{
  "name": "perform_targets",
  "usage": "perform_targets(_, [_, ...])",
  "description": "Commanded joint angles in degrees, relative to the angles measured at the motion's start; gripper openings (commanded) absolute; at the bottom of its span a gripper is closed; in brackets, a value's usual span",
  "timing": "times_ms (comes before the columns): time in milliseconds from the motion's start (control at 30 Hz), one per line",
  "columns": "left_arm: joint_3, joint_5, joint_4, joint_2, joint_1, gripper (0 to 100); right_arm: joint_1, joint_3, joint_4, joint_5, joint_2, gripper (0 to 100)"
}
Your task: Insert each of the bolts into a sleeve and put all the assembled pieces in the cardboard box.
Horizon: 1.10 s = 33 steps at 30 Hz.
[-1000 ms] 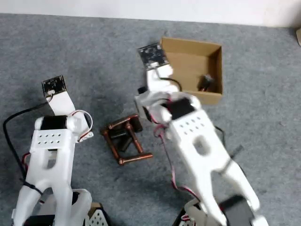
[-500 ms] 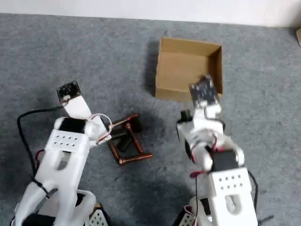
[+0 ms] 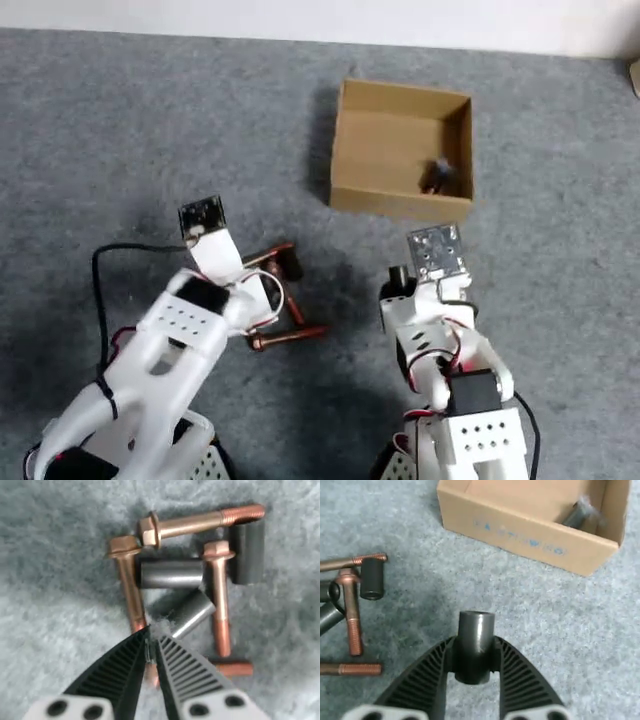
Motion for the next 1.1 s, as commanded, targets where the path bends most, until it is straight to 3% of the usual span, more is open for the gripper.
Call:
perform_targets(0, [0.48,0.35,-2.90,-0.84,0.84,1,0.40,0.40,-3.74,0.70,-1.01,0.5])
perform_targets(233, [0.66,-0.26,-2.90,-0.84,-4.62,2,0.40,3.82,-7.43,0.88,-1.01,0.5])
perform_targets(433, [0.84,-3.43,-0.88,-0.66,-4.70,17,0.40,3.82,-7.43,0.79,-1.01,0.5])
perform_targets(1067, [-10.33,-5.27,-0.53,22.73,-10.33,15,0.40,4.00,-7.52,0.62,-1.01,0.5])
